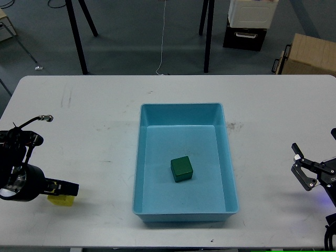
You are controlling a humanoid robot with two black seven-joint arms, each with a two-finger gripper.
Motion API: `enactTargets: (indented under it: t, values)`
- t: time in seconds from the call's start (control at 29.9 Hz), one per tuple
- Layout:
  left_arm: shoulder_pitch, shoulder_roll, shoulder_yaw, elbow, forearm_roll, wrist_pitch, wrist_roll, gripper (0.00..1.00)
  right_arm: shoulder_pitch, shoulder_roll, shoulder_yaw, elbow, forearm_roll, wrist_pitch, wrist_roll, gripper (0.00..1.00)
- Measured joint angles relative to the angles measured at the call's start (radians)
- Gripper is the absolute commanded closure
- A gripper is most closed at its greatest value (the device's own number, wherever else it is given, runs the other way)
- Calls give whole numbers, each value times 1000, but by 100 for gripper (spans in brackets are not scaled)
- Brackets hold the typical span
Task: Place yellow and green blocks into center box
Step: 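Grasp the yellow cube with the left gripper, then carry the yellow cube with the left gripper over the blue box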
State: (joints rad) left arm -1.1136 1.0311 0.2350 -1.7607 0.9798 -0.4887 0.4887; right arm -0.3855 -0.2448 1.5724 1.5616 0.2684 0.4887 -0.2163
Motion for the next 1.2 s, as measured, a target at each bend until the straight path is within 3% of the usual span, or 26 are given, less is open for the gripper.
enactTargets:
  t: [0.23,0.3,0.37,0.47,0.57,0.7,0.87,1.0,1.2]
  values:
    - [34,-26,-2,27,4,0,0,0,-10,-2,3,1,0,0,-1,0]
    - [45,-50,-3,53,7,0,0,5,-11,-2,3,1,0,0,-1,0]
    - [53,-81,-14,76,15,0,0,29,-11,-2,2,3,0,0,-1,0]
    - [81,-114,-52,92,28,0,0,52,-12,-1,3,5,0,0,0,0]
    - [114,-134,-87,102,41,0,0,84,-12,-2,8,6,0,0,0,0]
    - [158,-142,-101,114,43,0,0,96,-14,-5,13,6,0,0,-1,0]
    - [179,-120,-137,111,33,0,0,100,-15,-5,7,5,0,0,-1,0]
    - [155,-92,-258,100,9,0,0,100,-15,-5,5,9,0,0,-1,0]
    - [-73,-147,-321,124,-199,0,0,100,-22,-19,8,19,0,0,-1,0]
